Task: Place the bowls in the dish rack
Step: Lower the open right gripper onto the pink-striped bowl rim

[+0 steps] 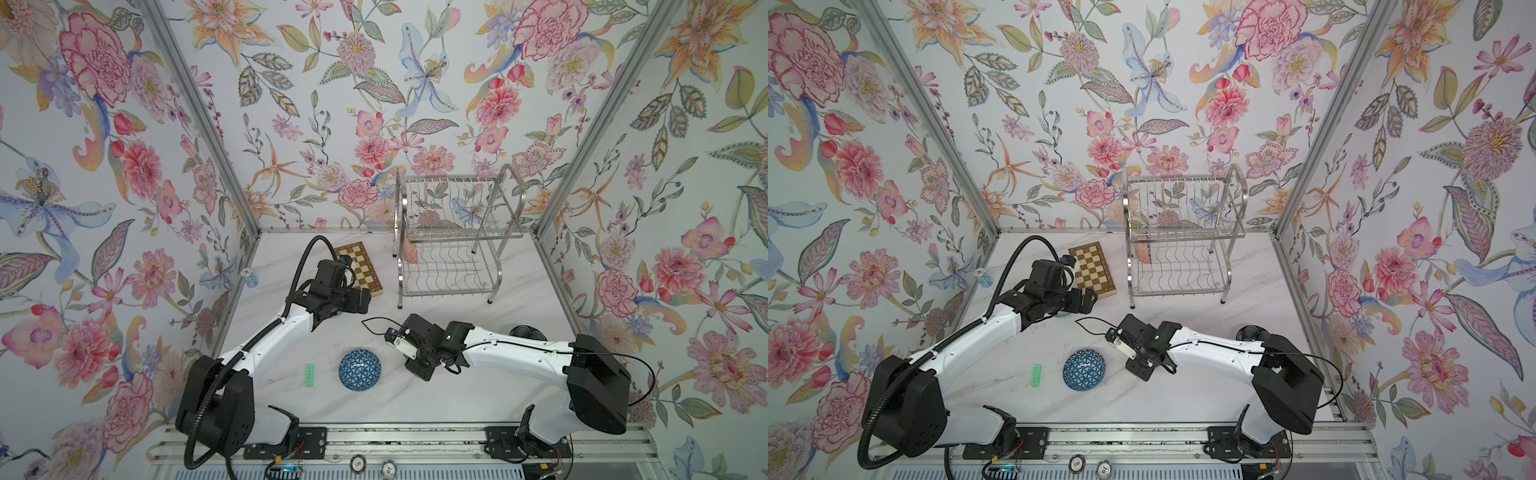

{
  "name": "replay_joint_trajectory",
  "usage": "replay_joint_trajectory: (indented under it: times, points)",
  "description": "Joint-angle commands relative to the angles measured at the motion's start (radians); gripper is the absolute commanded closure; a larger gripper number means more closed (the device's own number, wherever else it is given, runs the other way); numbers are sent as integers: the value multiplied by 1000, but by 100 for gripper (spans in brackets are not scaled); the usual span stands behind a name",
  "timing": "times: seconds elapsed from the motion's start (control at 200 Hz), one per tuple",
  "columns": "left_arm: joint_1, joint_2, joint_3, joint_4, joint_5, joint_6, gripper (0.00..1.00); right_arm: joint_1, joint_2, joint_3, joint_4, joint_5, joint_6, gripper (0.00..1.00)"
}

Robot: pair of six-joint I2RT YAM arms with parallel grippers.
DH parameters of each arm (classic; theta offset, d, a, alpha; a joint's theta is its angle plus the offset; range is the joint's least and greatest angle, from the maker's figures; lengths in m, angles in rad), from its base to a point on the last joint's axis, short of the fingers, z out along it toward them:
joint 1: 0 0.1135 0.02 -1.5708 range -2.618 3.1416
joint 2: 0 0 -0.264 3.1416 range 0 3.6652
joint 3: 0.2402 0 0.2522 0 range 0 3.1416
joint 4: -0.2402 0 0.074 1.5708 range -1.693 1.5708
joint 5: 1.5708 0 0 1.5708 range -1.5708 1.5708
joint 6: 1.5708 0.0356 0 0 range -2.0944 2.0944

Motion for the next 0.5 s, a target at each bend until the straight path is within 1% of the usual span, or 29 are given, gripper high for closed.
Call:
replay_joint_trajectory:
  times: [0.0,0.38,0.495]
  points:
    - [0,-7,37,-46,-69,-9,1,11,20,30,-40,30,10,62]
    - [18,-7,49,-52,-87,-30,1,27,57,41,-49,63,50,67]
    - [24,-6,51,-54,-109,-40,1,36,75,41,-51,80,63,70]
